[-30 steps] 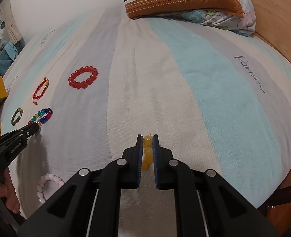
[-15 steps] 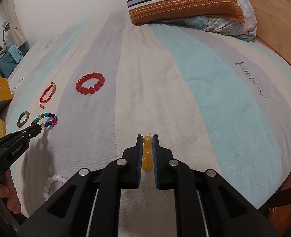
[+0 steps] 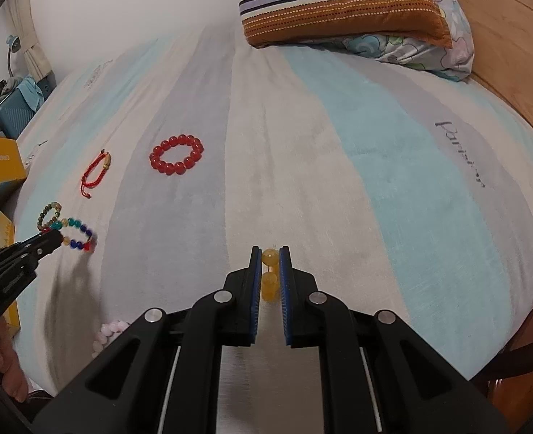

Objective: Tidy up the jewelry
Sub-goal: 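Lift and carry both bracelets over the white box with both tools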

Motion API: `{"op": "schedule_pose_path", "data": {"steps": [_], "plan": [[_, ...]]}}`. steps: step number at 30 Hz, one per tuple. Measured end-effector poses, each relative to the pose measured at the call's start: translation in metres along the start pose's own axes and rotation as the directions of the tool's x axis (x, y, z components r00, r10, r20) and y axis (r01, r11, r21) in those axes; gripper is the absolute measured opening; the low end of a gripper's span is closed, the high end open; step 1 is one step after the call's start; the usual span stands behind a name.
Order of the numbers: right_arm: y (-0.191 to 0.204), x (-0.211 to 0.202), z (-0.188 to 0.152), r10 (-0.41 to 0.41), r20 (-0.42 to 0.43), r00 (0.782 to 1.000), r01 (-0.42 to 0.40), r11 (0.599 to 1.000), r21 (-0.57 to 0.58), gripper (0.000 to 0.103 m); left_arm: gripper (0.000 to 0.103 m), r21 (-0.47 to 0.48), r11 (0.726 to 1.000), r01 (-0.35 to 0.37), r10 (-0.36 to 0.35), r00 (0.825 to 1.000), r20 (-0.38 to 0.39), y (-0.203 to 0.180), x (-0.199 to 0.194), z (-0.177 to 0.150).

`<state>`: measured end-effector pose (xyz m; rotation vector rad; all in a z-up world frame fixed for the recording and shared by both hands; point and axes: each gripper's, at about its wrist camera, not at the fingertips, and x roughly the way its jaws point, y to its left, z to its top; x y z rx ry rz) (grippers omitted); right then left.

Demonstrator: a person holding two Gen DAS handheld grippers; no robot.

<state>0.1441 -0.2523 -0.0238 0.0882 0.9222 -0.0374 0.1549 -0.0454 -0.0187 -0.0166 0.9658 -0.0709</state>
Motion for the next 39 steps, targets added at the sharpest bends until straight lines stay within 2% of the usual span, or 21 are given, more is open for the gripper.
{"op": "schedule_pose_path", "data": {"steps": [6, 20, 39], "plan": [[0.022, -0.025, 0.009, 0.01, 0.024, 1.0, -0.009, 0.999, -0.031, 0.009, 0.009, -0.011, 1.0, 0.008, -0.008, 1.0, 0.012, 0.015, -0.03, 0.002], [0.106, -0.077, 0.018, 0.095, 0.058, 0.994, -0.087, 0.988, -0.128, 0.009, 0.009, -0.081, 0.995, -0.053, 0.06, 0.995, 0.083, 0.073, -0.105, -0.001], [0.243, -0.123, 0.004, 0.225, 0.071, 0.972, -0.196, 0.937, -0.288, 0.009, 0.009, -0.224, 0.965, -0.137, 0.169, 0.977, 0.133, 0.183, -0.181, -0.043]]}}
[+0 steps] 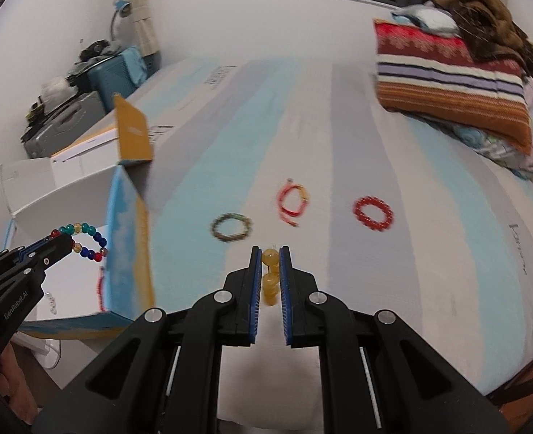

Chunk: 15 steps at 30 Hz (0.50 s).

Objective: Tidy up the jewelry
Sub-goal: 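Lift and carry both bracelets over the white box with both tools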

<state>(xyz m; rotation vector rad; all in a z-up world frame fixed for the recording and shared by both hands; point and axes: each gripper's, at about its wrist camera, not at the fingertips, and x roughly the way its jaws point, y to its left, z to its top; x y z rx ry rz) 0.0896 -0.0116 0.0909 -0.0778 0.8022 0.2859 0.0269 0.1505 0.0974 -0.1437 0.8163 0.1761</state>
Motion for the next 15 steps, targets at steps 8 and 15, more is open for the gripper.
{"op": "schedule_pose_path", "data": {"steps": [8, 15], "plan": [[0.062, -0.008, 0.01, 0.063, 0.016, 0.998, -0.062, 0.995, -0.075, 0.009, 0.009, -0.065, 0.996, -0.065, 0.067, 0.998, 0.018, 0.058, -0.025, -0.005], [0.125, -0.008, 0.014, 0.142, 0.016, 0.99, -0.138, 0.98, -0.144, 0.009, 0.009, -0.114, 0.984, -0.138, 0.14, 0.99, 0.005, 0.109, -0.038, -0.016]]}}
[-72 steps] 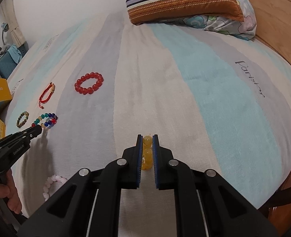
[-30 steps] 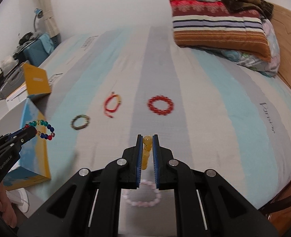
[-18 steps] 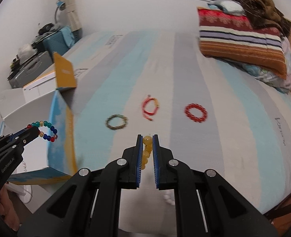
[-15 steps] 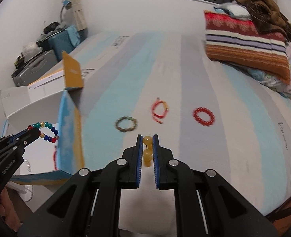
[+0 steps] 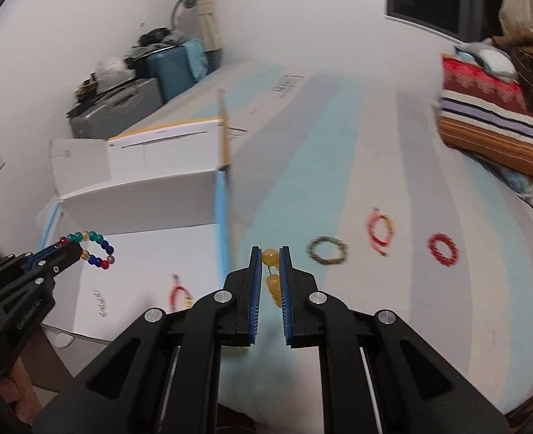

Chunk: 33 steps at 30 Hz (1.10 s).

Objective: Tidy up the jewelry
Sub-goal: 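Lift and carry both bracelets over the white box with both tools, then open the left tool over the box while the right tool releases the yellow beads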

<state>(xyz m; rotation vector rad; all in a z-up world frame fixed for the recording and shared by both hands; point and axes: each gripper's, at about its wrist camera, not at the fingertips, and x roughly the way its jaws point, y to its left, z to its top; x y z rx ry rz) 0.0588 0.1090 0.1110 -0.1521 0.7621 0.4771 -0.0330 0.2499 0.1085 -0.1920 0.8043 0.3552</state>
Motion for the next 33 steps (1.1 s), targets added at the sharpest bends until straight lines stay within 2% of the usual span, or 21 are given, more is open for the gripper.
{"op": "schedule_pose_path", "data": {"steps": [7, 14, 23, 33], "plan": [[0.051, 0.023, 0.002, 0.06, -0.026, 0.998, -0.062, 0.996, -0.058, 0.009, 0.009, -0.053, 0.997, -0.05, 0.049, 0.998, -0.027, 0.047, 0.007, -0.009], [0.089, 0.051, -0.005, 0.089, -0.075, 0.993, -0.097, 0.99, -0.107, 0.009, 0.009, -0.082, 0.993, -0.085, 0.079, 0.994, -0.079, 0.074, 0.03, -0.02], [0.106, 0.097, -0.018, 0.099, -0.181, 0.978, -0.122, 0.985, -0.118, 0.009, 0.009, -0.109, 0.989, -0.099, 0.081, 0.984, -0.156, 0.094, 0.066, -0.031], [0.102, 0.129, -0.029, 0.094, -0.279, 0.956, -0.125, 0.987, -0.096, 0.009, 0.009, -0.101, 0.988, -0.117, 0.092, 0.971, -0.221, 0.098, 0.094, -0.037]]}}
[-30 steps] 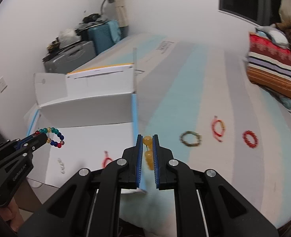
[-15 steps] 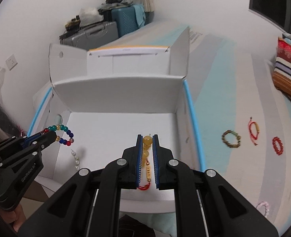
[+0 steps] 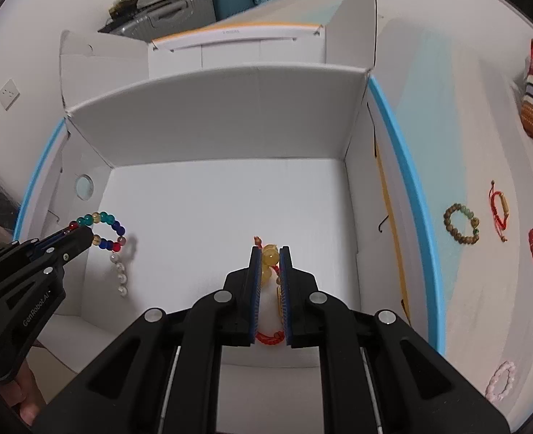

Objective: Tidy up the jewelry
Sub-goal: 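Open the left tool over the box while the right tool releases the yellow beads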

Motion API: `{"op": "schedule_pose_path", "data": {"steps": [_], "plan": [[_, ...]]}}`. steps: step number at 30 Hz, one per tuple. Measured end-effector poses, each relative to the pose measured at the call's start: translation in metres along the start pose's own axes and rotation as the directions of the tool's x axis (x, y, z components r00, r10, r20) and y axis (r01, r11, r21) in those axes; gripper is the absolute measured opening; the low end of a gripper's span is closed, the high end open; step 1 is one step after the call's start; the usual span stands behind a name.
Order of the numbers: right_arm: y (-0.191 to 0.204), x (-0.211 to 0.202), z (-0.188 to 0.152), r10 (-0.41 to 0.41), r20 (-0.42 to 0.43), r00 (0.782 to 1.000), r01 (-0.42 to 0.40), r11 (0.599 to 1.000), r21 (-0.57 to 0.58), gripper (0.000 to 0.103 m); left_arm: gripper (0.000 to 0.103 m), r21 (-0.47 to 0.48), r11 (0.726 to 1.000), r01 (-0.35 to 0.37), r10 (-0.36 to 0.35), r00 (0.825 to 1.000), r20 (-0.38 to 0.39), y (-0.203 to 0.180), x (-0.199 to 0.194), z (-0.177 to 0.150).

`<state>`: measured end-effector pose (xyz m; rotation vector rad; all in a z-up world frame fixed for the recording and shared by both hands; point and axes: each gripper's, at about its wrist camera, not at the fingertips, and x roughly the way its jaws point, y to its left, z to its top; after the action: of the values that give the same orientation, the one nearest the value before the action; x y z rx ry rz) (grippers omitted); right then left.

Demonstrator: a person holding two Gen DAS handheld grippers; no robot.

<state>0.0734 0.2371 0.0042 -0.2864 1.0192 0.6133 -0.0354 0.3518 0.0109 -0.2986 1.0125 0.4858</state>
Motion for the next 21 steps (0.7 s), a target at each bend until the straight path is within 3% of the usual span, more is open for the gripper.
{"op": "schedule_pose_path", "data": {"steps": [6, 10, 14, 19, 21], "plan": [[0.003, 0.002, -0.002, 0.012, -0.01, 1.0, -0.012, 1.0, -0.006, 0.011, 0.011, 0.005, 1.0, -0.02, 0.02, 1.0, -0.013, 0.0, 0.004, -0.001], [0.005, -0.007, 0.001, 0.02, 0.012, 1.0, -0.02, 1.0, -0.009, 0.032, 0.012, 0.009, 1.0, -0.023, 0.023, 1.0, 0.001, -0.002, -0.003, 0.001], [0.003, -0.026, 0.003, 0.02, 0.055, 0.998, -0.02, 1.0, -0.001, 0.053, 0.043, -0.007, 1.0, -0.026, 0.026, 0.999, 0.043, -0.002, -0.019, 0.002], [-0.008, -0.055, 0.0, 0.002, 0.121, 0.993, -0.004, 1.0, 0.015, 0.079, 0.057, -0.002, 1.0, -0.03, 0.03, 0.996, 0.088, -0.006, -0.039, 0.003], [-0.014, -0.063, 0.0, -0.001, 0.138, 0.99, -0.003, 1.0, 0.03, 0.083, 0.06, 0.002, 1.0, -0.028, 0.028, 0.994, 0.103, -0.01, -0.045, 0.002]]}}
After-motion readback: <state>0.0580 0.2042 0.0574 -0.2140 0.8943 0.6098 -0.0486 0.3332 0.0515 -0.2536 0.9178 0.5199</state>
